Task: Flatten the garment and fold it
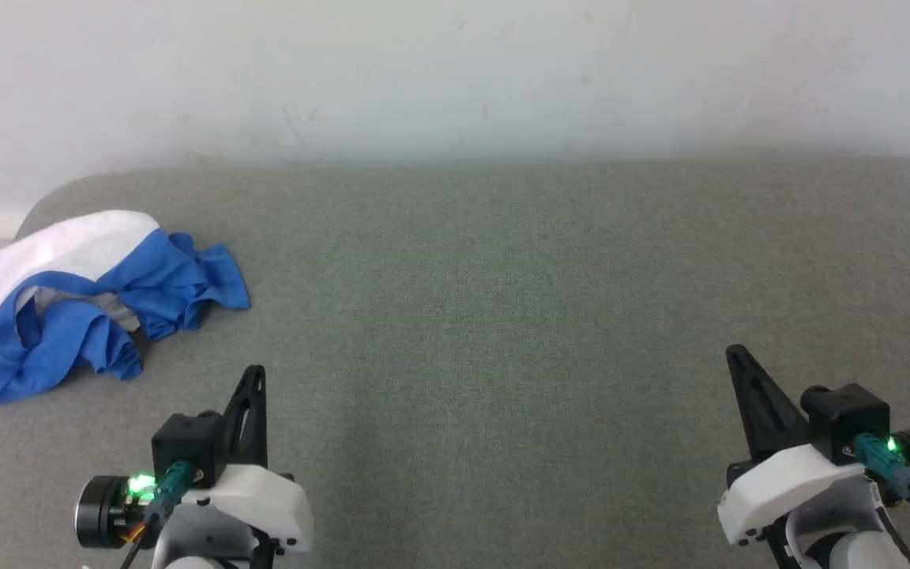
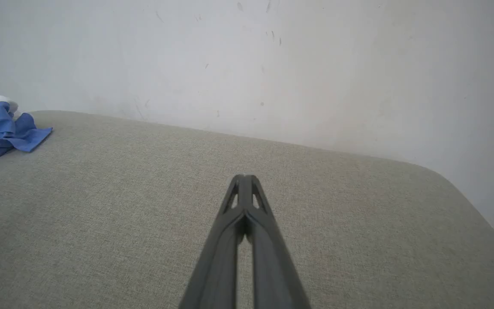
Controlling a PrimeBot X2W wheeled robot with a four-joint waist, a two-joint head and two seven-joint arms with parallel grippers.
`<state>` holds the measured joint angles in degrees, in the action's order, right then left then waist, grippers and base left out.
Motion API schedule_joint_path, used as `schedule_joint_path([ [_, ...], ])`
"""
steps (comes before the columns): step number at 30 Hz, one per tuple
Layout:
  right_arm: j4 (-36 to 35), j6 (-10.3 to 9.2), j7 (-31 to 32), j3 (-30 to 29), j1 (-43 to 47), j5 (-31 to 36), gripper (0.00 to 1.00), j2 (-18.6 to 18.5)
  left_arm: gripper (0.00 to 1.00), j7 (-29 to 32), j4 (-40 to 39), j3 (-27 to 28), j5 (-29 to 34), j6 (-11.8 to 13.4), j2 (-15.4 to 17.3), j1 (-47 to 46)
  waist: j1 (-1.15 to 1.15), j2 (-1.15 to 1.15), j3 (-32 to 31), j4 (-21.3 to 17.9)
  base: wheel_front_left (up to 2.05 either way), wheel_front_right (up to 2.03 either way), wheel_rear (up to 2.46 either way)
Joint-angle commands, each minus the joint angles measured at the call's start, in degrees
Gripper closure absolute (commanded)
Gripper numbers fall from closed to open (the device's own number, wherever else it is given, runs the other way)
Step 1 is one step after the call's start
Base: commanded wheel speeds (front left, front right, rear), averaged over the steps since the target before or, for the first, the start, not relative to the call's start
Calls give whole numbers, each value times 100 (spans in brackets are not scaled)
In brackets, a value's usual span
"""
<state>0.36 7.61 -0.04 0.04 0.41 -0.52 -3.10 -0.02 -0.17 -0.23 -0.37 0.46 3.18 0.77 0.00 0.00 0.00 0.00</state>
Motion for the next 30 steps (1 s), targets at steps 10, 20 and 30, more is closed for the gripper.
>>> schedule_joint_path([
  [10,9,0,-30,-37,12,-34,0,-4,0,-30,-7,-24,9,19,3,9,0,0,1,0,0,0,0],
  [20,-16,-1,-150,-209,49,-126,0,-2,0,-150,-38,-121,35,104,17,38,0,0,5,1,0,0,0],
  [30,-50,-2,-269,-377,76,-213,0,0,0,-270,-75,-227,39,218,50,44,0,0,12,60,0,0,0],
])
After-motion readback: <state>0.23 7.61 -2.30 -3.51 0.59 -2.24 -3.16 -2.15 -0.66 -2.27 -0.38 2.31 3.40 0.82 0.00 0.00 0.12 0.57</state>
